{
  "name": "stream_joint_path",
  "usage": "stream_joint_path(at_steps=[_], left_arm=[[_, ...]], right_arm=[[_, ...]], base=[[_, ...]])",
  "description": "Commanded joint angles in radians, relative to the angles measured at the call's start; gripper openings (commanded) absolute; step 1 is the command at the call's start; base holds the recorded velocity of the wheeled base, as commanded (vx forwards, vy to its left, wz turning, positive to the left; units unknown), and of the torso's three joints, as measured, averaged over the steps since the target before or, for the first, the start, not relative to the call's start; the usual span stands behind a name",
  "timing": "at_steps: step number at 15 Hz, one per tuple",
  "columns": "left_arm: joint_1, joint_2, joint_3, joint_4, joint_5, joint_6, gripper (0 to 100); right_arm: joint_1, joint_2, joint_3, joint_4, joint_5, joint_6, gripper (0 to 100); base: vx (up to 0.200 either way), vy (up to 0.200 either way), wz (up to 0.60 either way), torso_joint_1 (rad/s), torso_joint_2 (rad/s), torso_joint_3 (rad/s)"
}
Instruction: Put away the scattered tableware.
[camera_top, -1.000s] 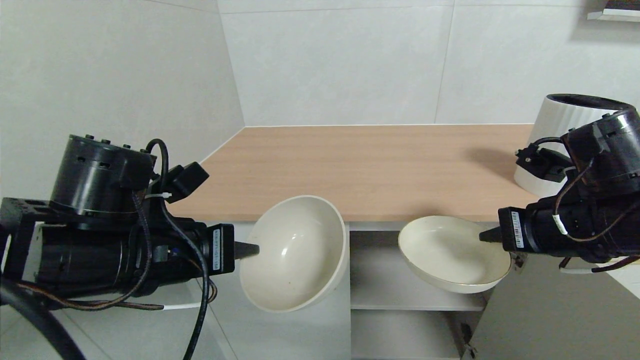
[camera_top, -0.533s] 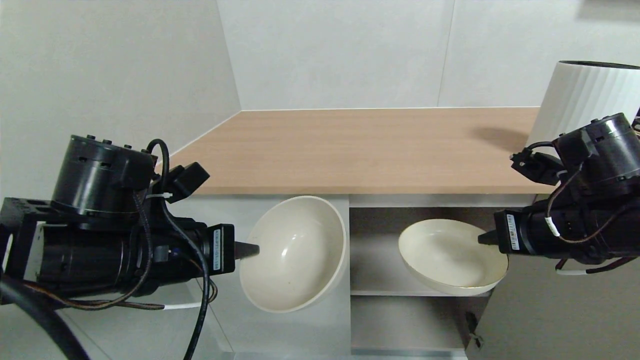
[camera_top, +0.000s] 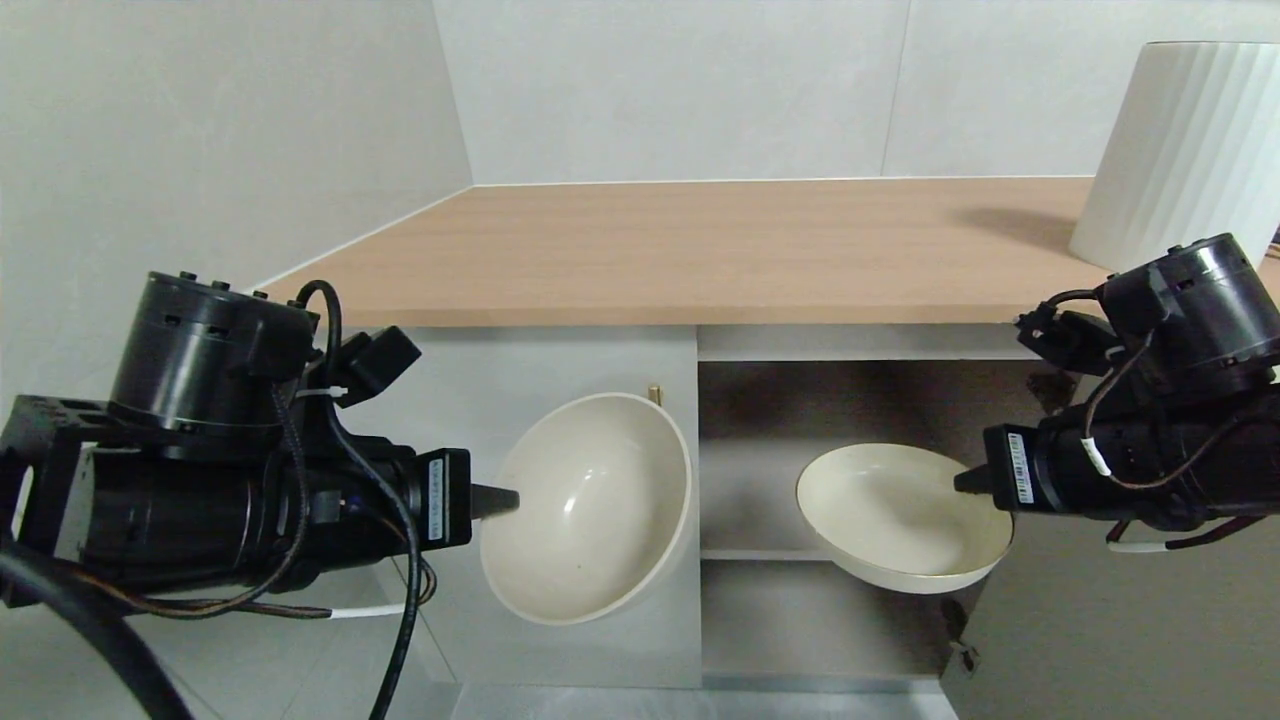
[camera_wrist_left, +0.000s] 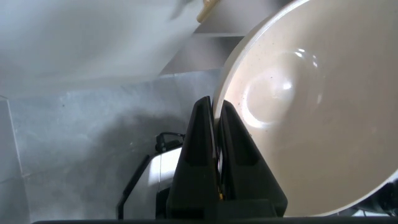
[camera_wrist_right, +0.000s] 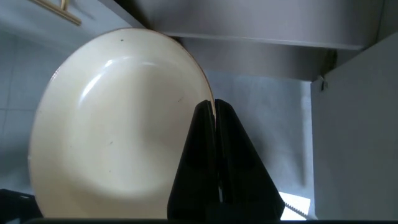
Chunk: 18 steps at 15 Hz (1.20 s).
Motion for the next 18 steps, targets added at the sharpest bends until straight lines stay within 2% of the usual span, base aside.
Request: stream_joint_path(at_steps=[1,3,7,11,15,18], left_arm=[[0.0,0.004,0.0,0.0,0.0,0.0,0],[0.0,0.006,0.0,0.0,0.0,0.0,0],[-0.017,0.016,0.0,0.0,0.001,-0.002,0],[-0.017,0.024,0.0,0.0,0.001,-0.004,0],[-0.017,0.026,-0.001,0.0,0.001,-0.005,0],[-0.017,0.026,-0.001,0.0,0.001,-0.005,0]], right_arm=[[0.001,0.005,0.0,0.001,0.0,0.0,0],[0.001,0.02,-0.002,-0.002,0.0,0.0,0],[0.008,0.123,0.043,-0.113,-0.001,0.0,0],[0.012,0.325,0.153,-0.41,-0.006,0.0,0],[0.008,0.477,0.159,-0.536,-0.052,0.003,0],[-0.024,0.592,0.155,-0.722,-0.077,0.009,0]], base=[[0.0,0.0,0.0,-0.027,0.06,0.041],[0.0,0.0,0.0,0.0,0.0,0.0],[0.0,0.0,0.0,0.0,0.0,0.0],[0.0,0.0,0.0,0.0,0.0,0.0],[0.0,0.0,0.0,0.0,0.0,0.0],[0.0,0.0,0.0,0.0,0.0,0.0]])
